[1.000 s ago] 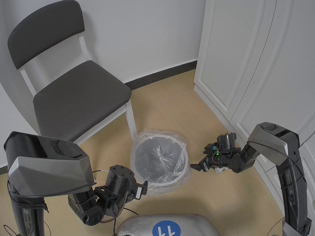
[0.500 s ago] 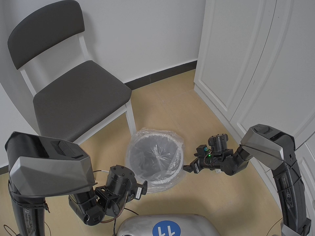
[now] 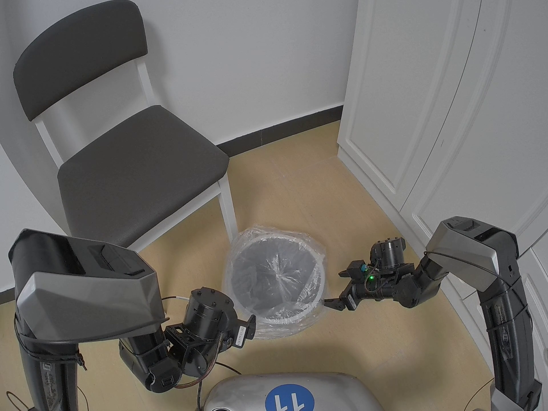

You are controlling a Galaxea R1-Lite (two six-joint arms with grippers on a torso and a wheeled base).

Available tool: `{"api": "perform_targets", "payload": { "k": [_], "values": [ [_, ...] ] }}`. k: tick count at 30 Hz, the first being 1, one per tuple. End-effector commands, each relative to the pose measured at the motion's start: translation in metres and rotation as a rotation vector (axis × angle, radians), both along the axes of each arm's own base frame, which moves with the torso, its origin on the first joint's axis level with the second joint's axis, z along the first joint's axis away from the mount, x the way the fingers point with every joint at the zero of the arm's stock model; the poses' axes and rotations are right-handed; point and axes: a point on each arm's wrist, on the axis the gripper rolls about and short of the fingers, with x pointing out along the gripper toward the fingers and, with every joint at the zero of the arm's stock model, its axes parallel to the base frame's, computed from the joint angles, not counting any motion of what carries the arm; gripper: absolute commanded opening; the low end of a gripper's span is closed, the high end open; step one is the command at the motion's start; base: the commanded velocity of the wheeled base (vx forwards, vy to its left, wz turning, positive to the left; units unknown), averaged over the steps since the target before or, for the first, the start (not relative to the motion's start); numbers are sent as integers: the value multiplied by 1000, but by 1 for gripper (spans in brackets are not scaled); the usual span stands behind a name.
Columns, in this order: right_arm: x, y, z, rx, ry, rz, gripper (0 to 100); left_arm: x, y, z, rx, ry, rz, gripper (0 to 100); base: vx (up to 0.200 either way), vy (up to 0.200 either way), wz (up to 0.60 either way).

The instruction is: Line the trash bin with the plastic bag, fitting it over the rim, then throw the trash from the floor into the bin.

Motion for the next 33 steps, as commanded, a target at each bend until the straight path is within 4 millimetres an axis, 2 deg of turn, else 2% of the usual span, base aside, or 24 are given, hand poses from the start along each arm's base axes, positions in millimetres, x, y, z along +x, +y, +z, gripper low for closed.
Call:
{"api": "perform_targets", "payload": {
  "k": [1,6,9,15,23,24,27,33],
  "values": [
    [-11,-7,7,-26,0,15,100,0,0,-1,5,1,-2,100,0,0,0],
    [-24,-3,5,-82,-15,80,100,0,0,0,6,-1,-4,100,0,0,0],
    [-26,8,4,-88,-14,109,100,0,0,0,5,-3,-4,100,0,0,0],
    [-22,26,5,-79,-28,133,100,0,0,1,-4,-15,-2,100,0,0,0],
    [-18,28,6,-93,3,138,100,0,0,2,-3,-18,2,100,0,0,0],
    [-18,27,6,-93,2,137,0,-1,1,2,-1,-17,1,100,0,0,0],
    [-13,24,7,-91,-9,128,0,-1,1,3,-3,-18,2,100,0,0,0],
    [-4,6,7,-86,-13,89,0,-1,1,3,-15,-35,2,100,0,0,0]
  ]
}}
